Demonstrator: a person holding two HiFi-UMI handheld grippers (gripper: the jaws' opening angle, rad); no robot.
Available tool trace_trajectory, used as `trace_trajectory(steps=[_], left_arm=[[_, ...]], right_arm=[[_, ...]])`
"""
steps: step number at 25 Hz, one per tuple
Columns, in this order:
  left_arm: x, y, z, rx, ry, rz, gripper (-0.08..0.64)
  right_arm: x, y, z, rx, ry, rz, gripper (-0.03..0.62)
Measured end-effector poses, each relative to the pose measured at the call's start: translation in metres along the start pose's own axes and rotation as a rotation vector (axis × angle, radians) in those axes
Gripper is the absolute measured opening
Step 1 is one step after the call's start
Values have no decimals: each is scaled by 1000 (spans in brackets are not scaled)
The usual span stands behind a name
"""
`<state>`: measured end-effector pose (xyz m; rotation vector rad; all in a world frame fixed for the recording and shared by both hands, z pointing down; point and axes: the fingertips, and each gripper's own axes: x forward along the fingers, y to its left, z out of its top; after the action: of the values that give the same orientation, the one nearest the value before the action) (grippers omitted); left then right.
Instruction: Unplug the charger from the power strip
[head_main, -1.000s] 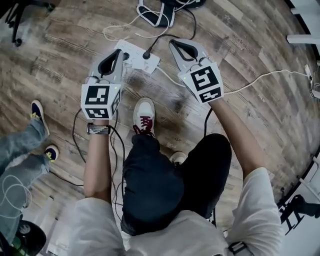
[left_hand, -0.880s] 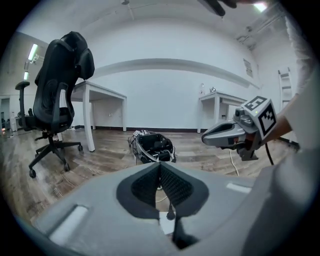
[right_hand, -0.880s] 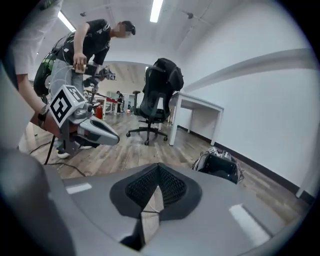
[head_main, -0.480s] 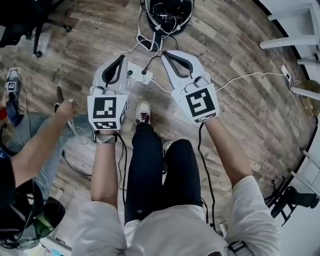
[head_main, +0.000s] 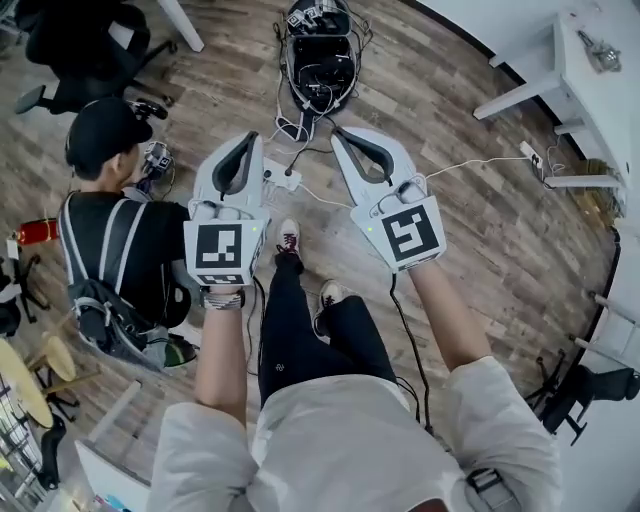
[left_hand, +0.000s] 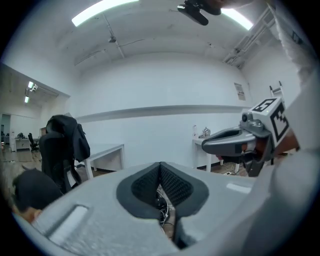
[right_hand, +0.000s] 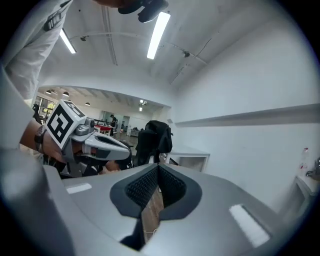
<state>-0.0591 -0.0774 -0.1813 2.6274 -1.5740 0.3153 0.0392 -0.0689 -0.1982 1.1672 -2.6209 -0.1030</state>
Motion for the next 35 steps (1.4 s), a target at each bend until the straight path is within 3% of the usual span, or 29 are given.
trace_trajectory(steps=[8,12,18,26,35], left_arm=[[-95,-47,106,-19,-73,41,6],[-136,-61,142,-24,-100,64,6],[-184,-74,191,27,-144,92,5],[-207,-70,214,28,-181,77,6],[-217,-59,234,62,-211,28,6]], right_arm=[[-104,20,118,14,-94,-50,2],[-145,26,158,17,-140,-73,2],[-190,37,196,15,-170,-89,2],[-199,55,243,-16,-225,-92,2],[-194,65,256,-22,-222,-138,1]])
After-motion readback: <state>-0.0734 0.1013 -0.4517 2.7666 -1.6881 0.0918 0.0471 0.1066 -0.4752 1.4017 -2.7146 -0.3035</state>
